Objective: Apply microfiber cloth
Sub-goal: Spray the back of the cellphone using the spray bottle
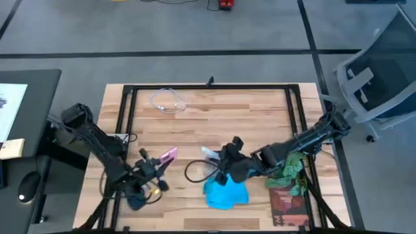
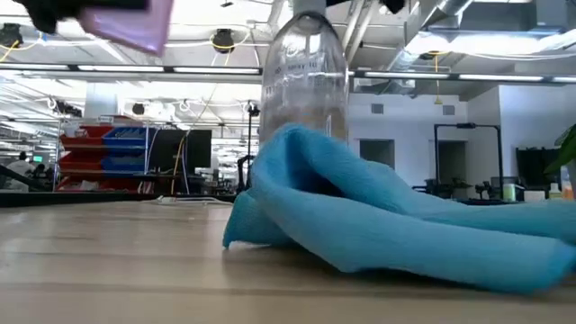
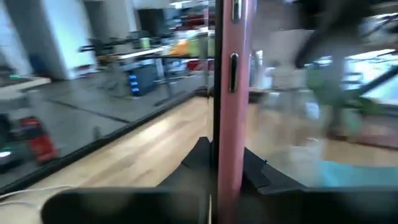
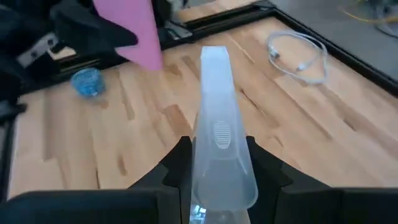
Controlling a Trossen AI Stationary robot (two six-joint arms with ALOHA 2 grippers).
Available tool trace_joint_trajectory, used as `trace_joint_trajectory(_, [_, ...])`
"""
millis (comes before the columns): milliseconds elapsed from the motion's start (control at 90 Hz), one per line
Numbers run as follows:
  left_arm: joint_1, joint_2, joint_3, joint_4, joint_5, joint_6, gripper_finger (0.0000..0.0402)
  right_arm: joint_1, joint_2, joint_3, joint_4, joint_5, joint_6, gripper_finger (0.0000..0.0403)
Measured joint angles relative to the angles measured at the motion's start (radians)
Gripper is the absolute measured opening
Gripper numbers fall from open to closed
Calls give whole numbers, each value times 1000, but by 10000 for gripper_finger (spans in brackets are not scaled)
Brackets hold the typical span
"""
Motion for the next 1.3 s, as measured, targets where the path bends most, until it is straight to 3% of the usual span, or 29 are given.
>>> trace_joint_trajectory(200, [67, 45, -1, 0, 4, -39, 7, -28, 14, -5, 32, 10, -42, 96])
trace_joint_trajectory(322, [69, 47, -1, -7, 27, -72, 7, -34, 5, -6, 62, -68, -147, 209])
trace_joint_trajectory(433, [69, 46, -1, -7, 31, -95, 7, -48, -21, 9, 52, -224, -231, 314])
trace_joint_trajectory(556, [86, 46, -1, -6, 39, -108, 7, -63, -49, 27, -27, -320, -242, 370])
trace_joint_trajectory(656, [118, 46, -1, -7, 60, -117, 7, -64, -55, 27, -79, -336, -243, 373])
trace_joint_trajectory(811, [156, 46, -1, -7, 112, -112, 7, -52, -50, 21, -18, -444, -217, 348])
trace_joint_trajectory(978, [161, 46, -1, -6, 126, -110, 7, -26, -55, 21, 34, -451, -176, 323])
trace_joint_trajectory(1300, [164, 46, -1, -6, 208, -113, 6, -31, -61, -6, -149, -447, -374, 317])
